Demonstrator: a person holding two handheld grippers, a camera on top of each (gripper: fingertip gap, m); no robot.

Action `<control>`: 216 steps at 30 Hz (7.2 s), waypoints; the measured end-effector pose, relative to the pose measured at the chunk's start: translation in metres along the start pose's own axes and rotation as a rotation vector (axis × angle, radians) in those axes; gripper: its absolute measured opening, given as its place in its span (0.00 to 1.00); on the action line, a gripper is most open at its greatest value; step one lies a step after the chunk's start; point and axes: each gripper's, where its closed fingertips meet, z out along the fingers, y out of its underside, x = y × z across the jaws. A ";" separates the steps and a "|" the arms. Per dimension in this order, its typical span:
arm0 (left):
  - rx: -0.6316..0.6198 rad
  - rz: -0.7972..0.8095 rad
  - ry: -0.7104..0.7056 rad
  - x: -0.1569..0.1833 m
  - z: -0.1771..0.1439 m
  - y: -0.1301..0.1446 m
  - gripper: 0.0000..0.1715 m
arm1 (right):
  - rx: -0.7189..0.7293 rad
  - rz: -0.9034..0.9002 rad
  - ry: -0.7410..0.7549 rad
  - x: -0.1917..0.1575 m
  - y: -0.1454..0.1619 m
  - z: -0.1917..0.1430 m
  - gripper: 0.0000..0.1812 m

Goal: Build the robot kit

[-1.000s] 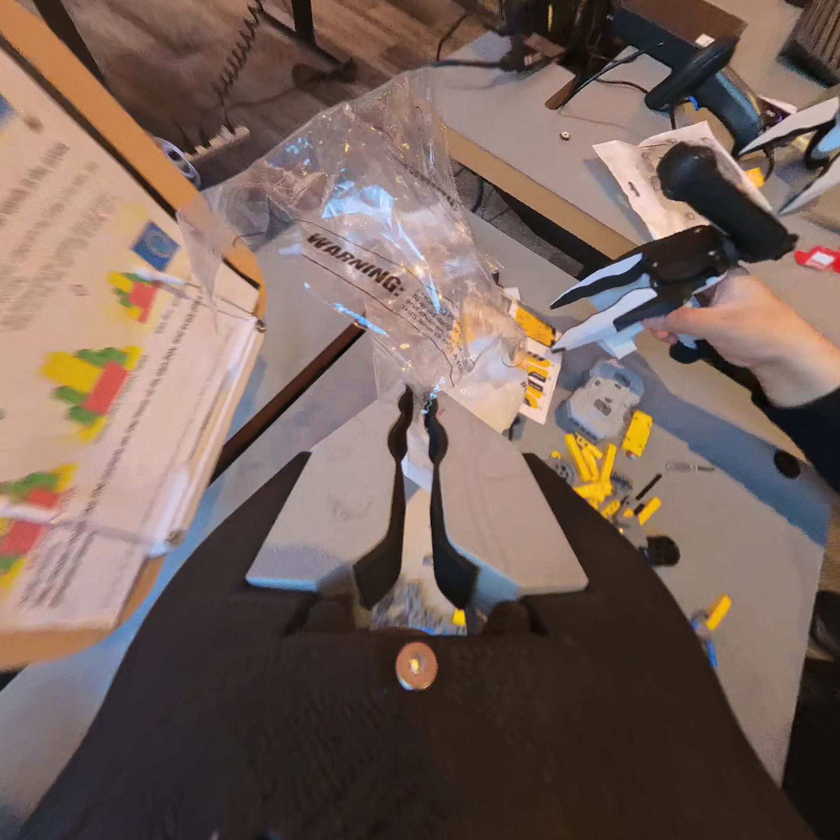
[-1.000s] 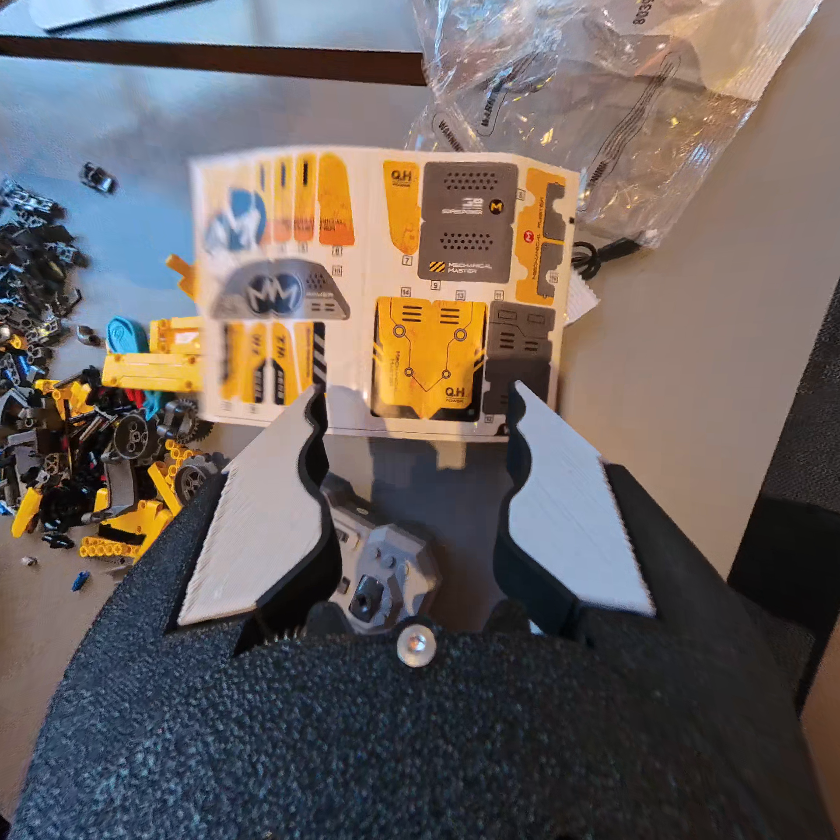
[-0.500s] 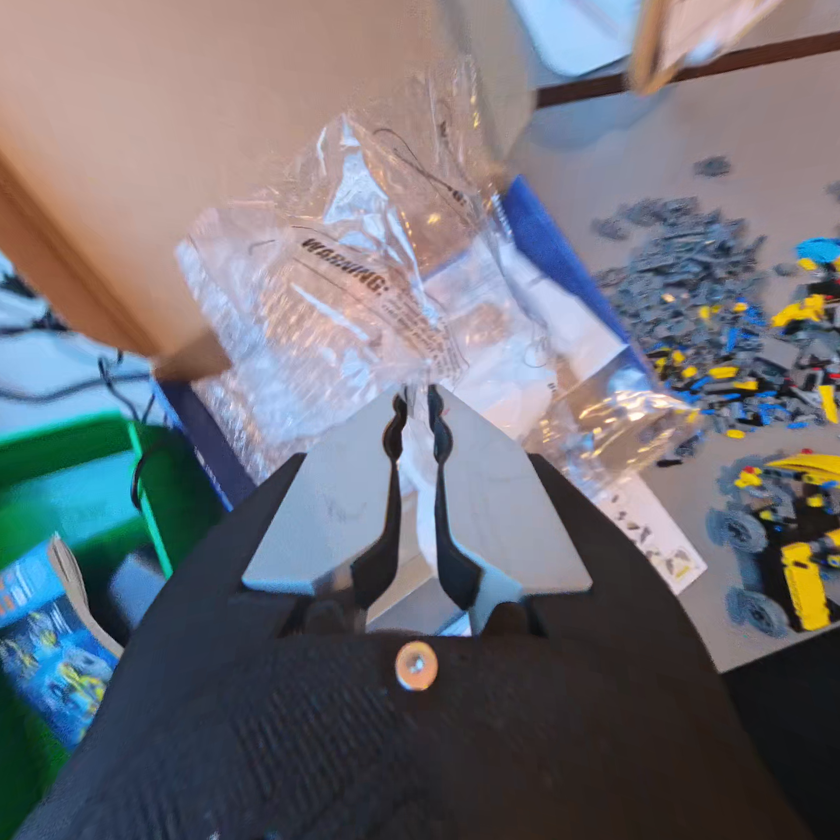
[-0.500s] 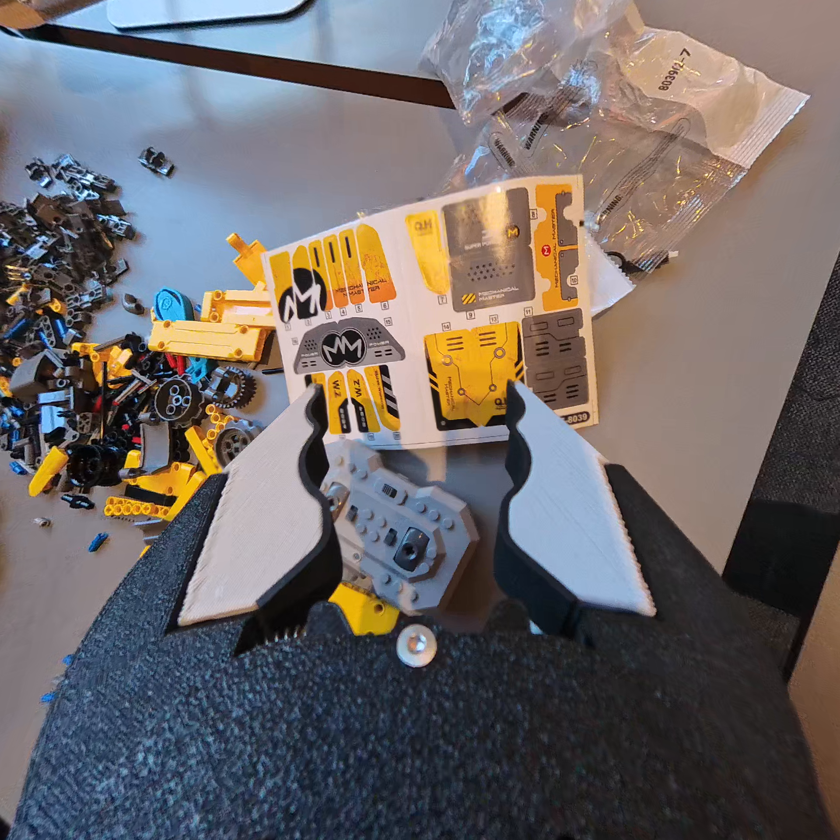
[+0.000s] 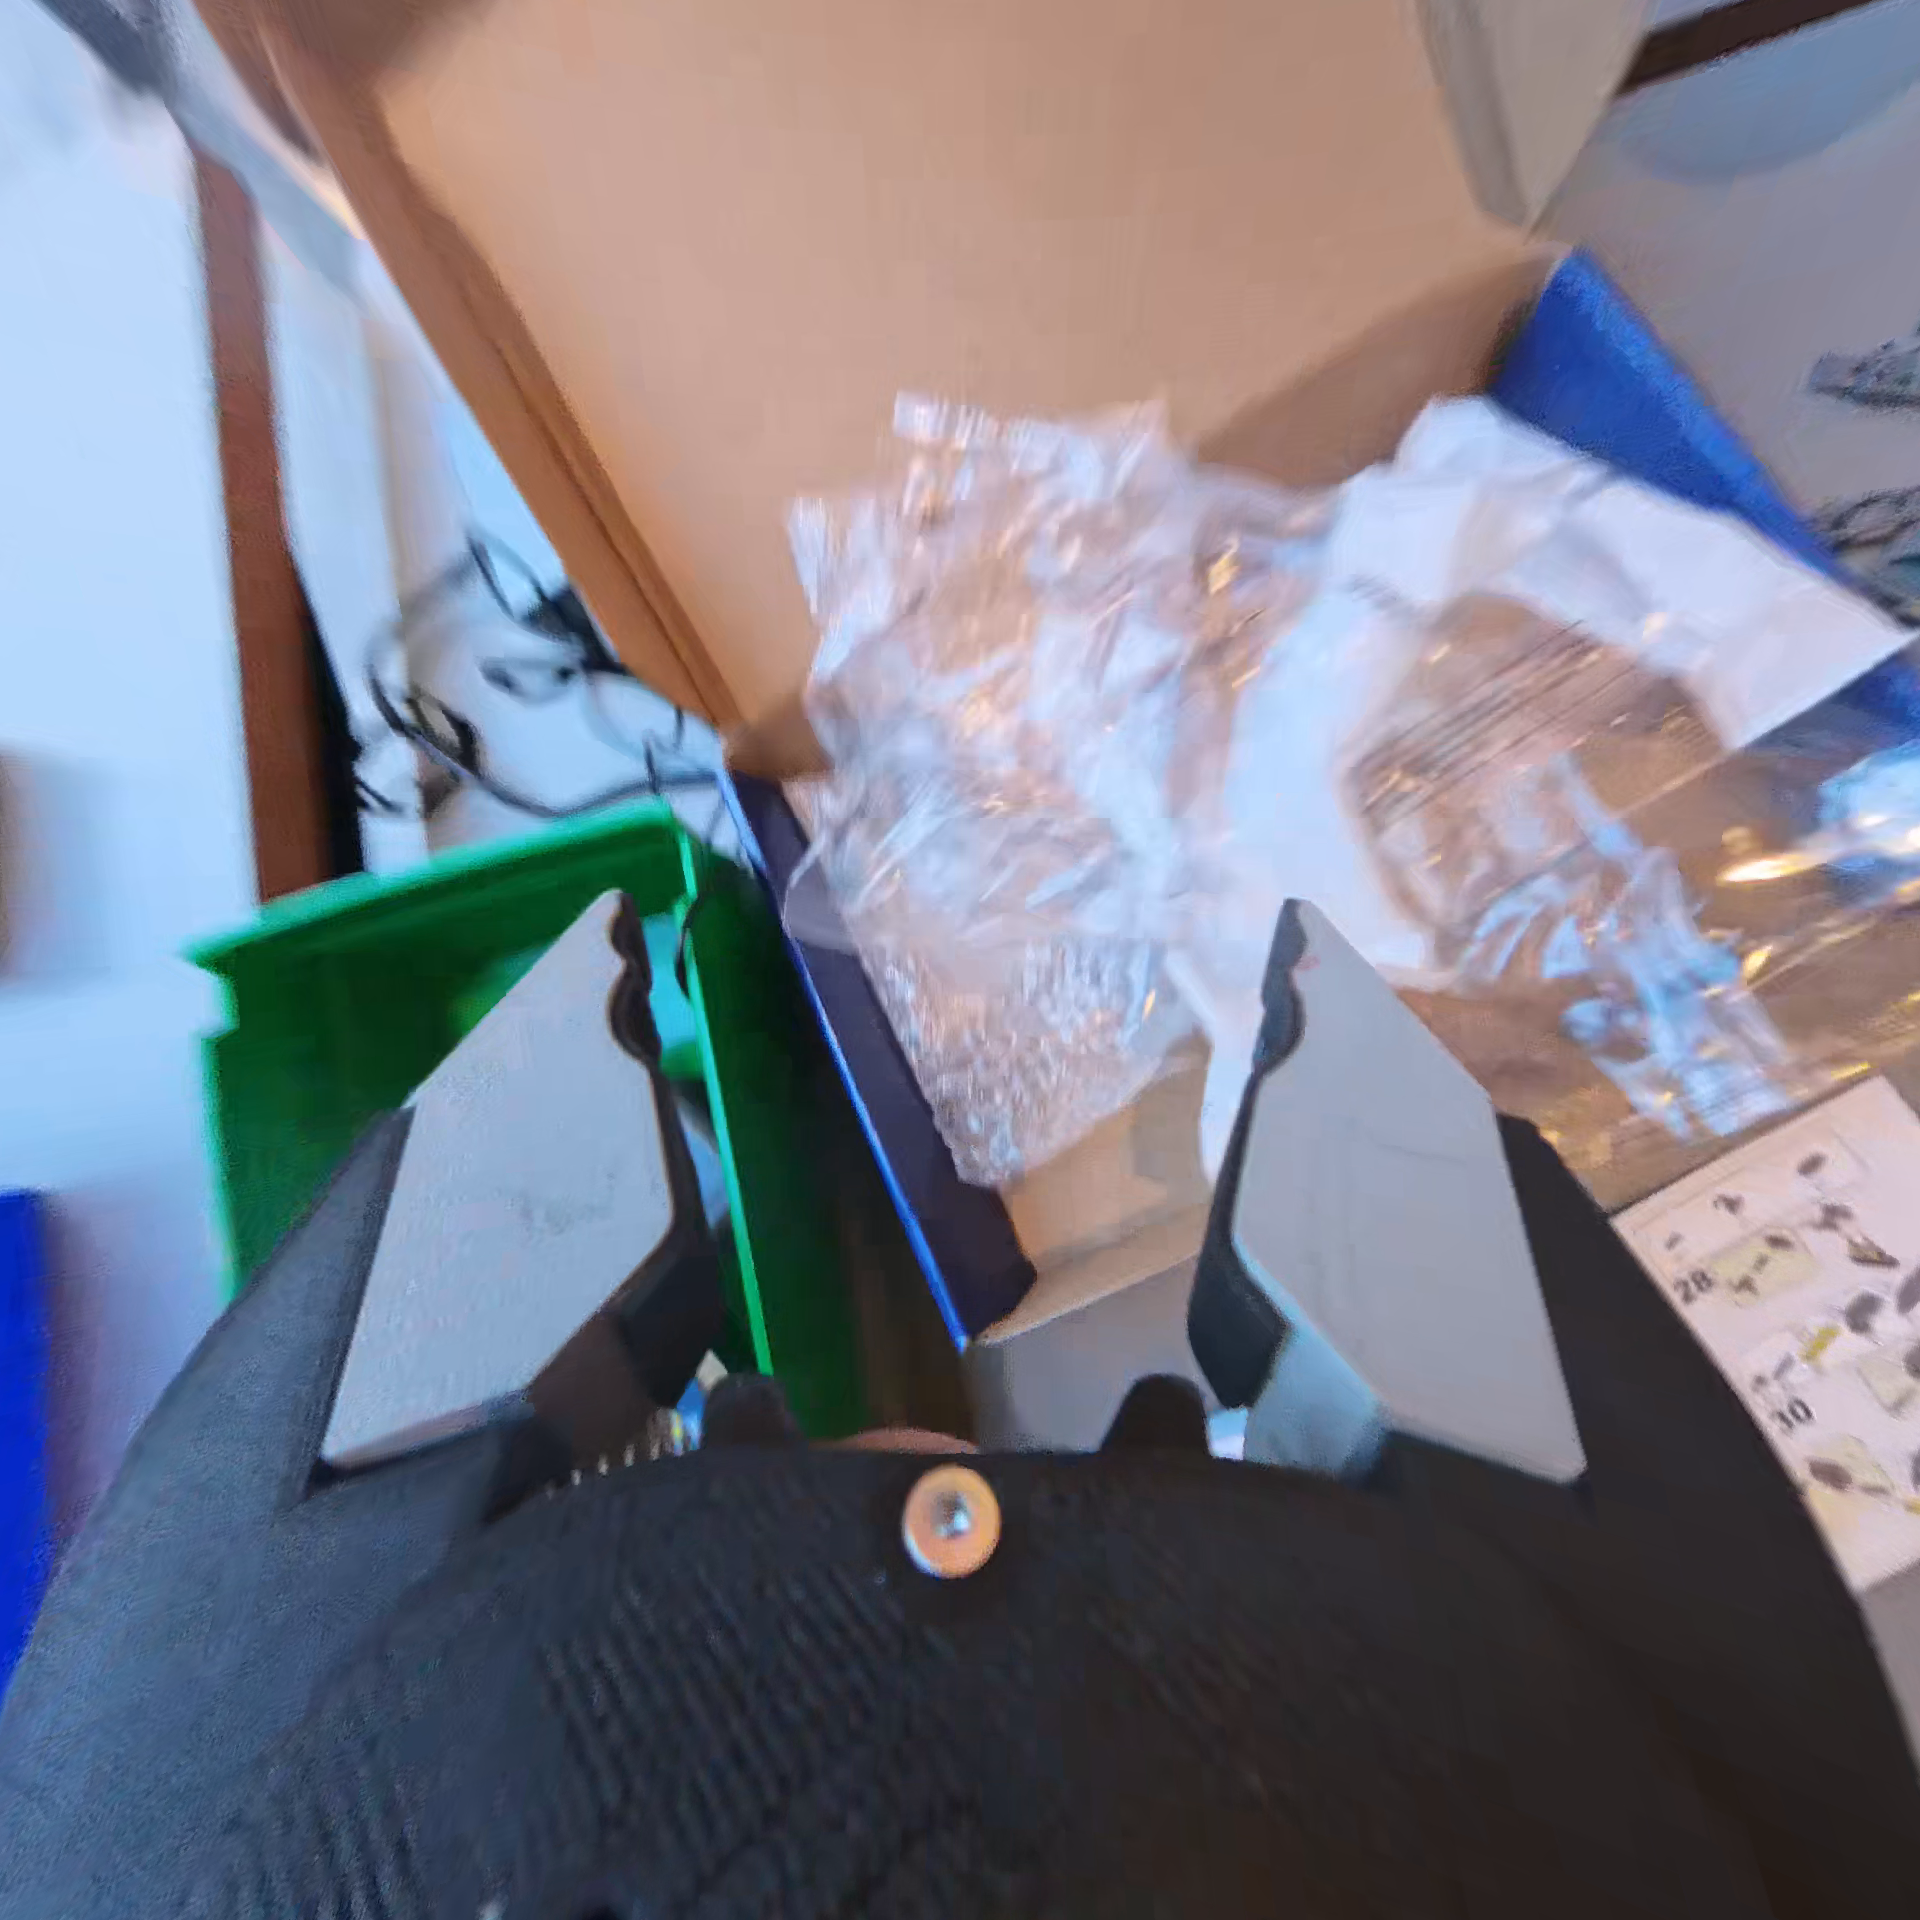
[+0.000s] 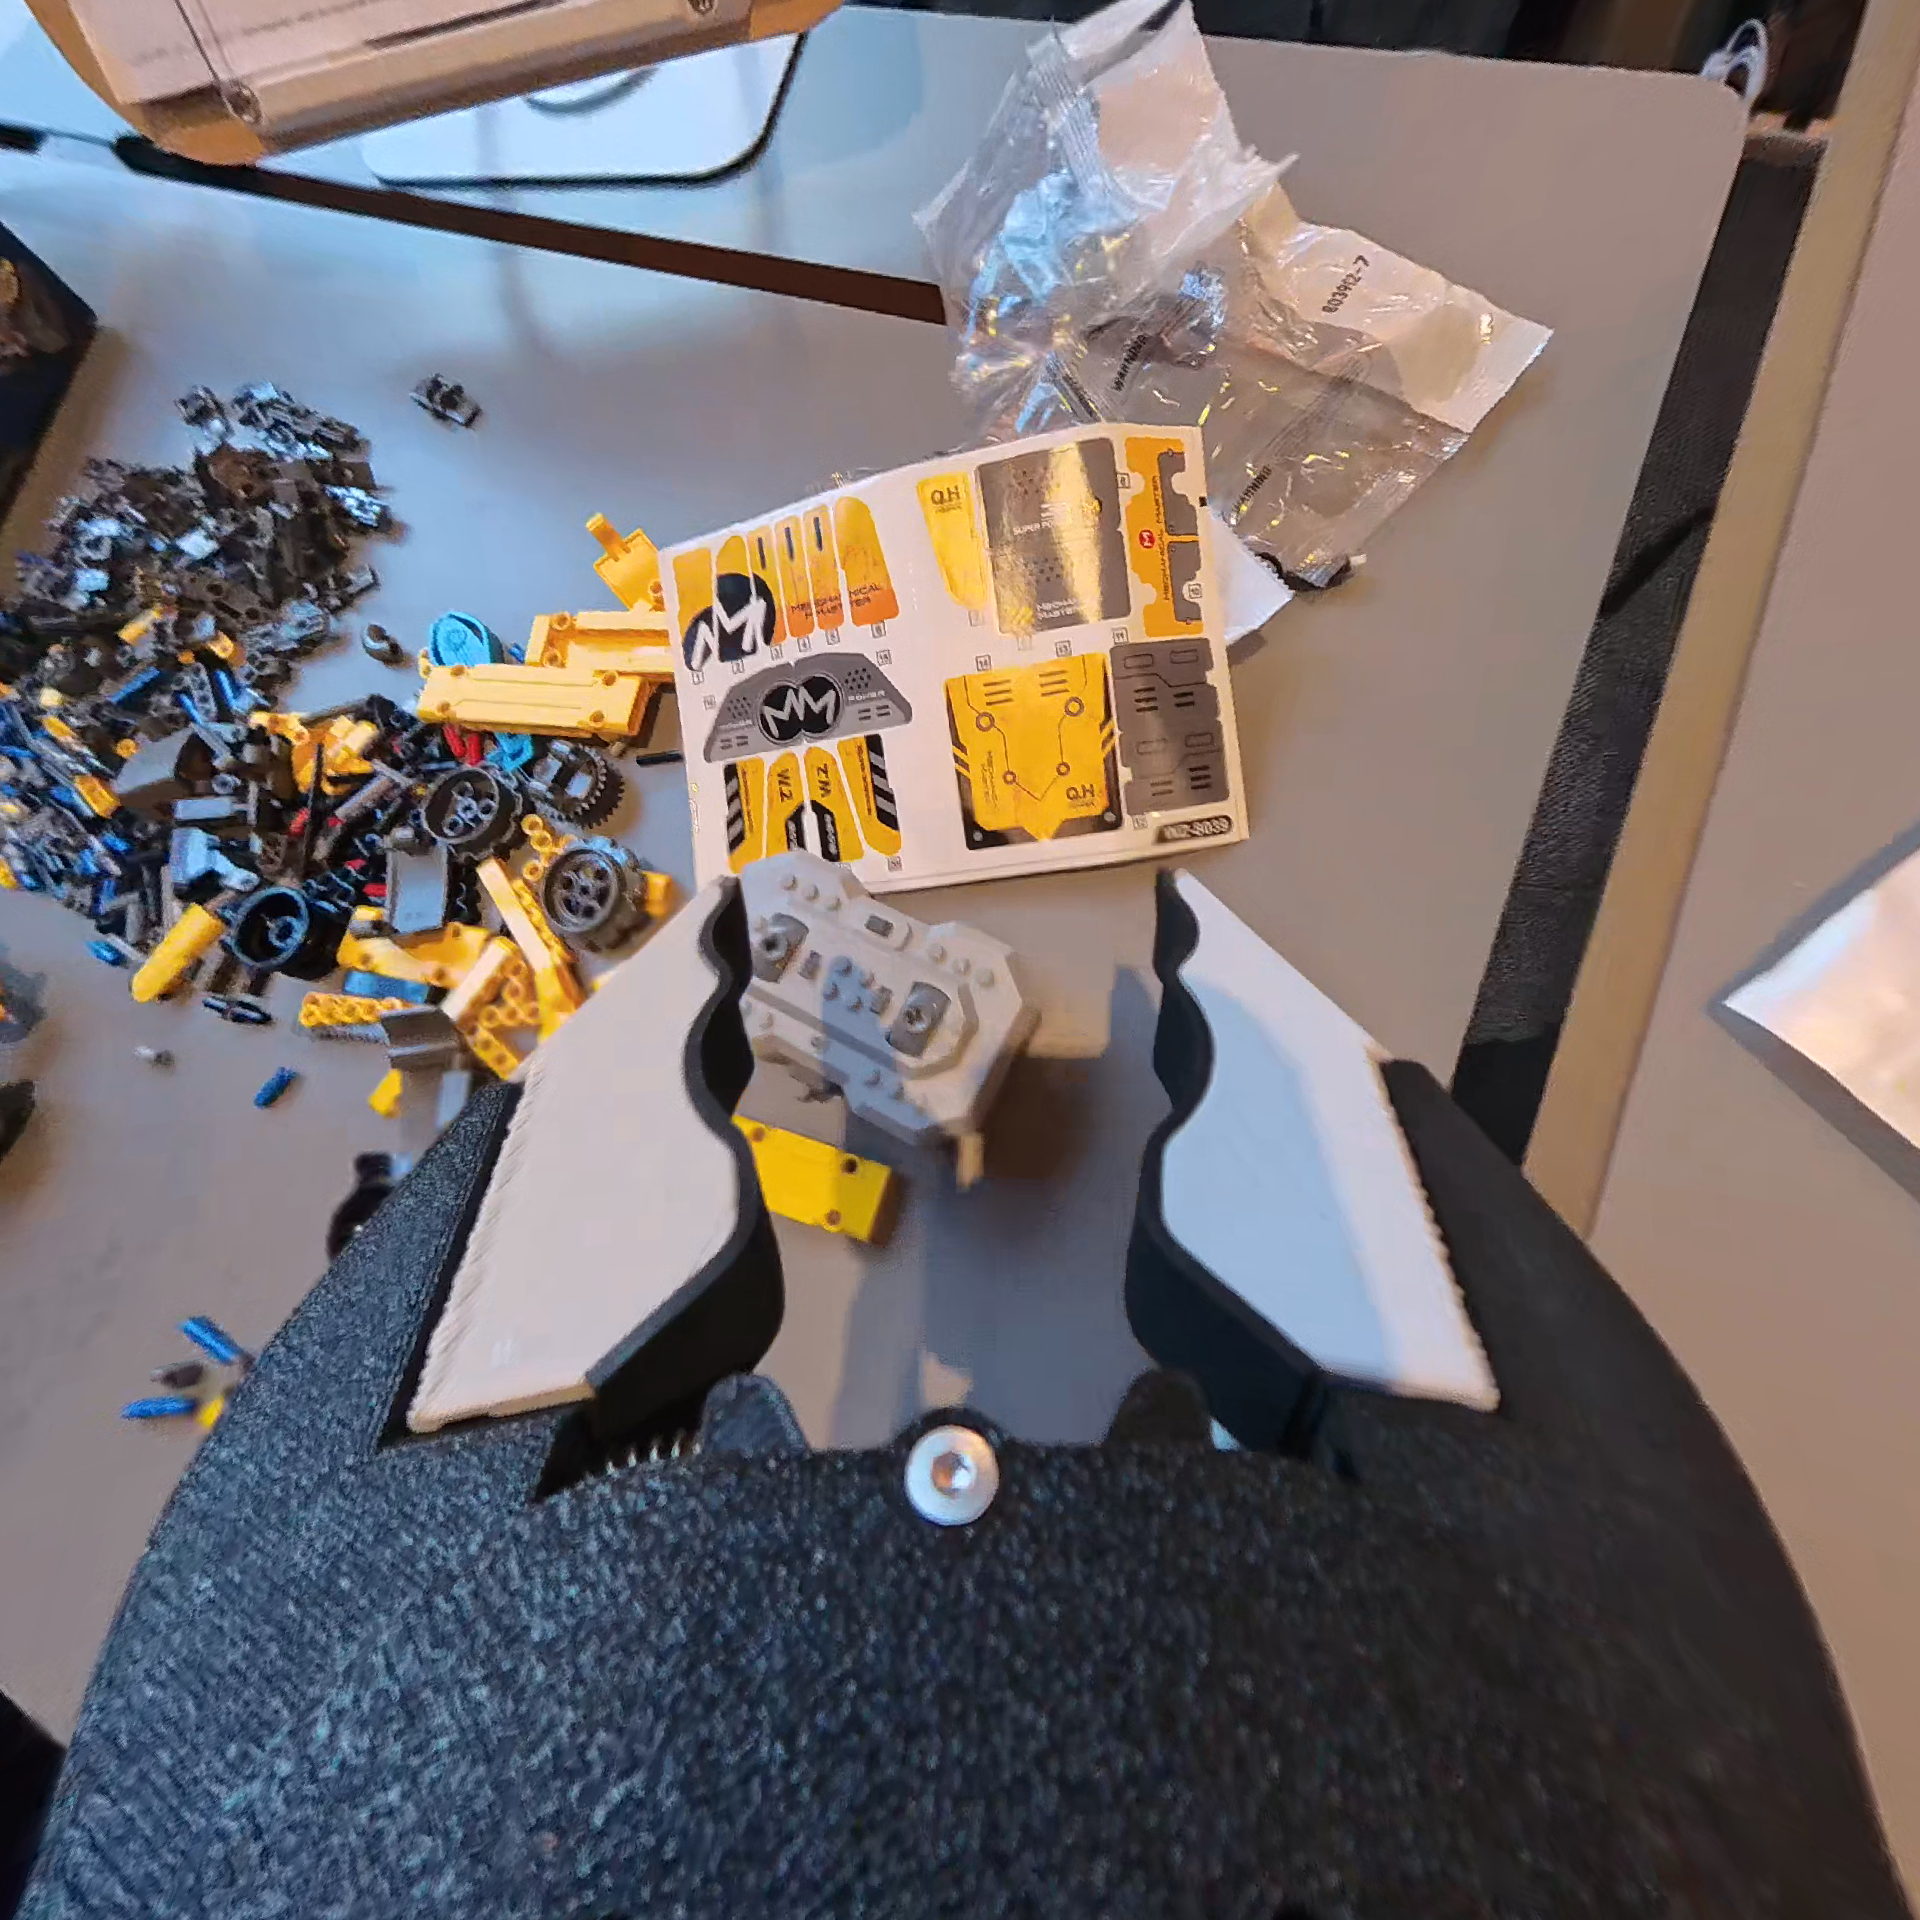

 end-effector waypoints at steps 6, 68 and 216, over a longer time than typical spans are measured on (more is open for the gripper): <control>0.232 0.292 0.370 0.218 -0.042 -0.124 0.65 | 0.025 -0.035 -0.015 0.001 0.009 -0.010 0.43; -0.342 0.684 0.123 0.052 0.119 0.076 0.04 | 0.232 -0.537 -0.273 -0.278 -0.272 0.058 0.00; 0.228 0.322 0.827 0.455 0.013 -0.226 0.52 | 0.212 -0.185 -0.258 -0.128 -0.007 -0.042 0.35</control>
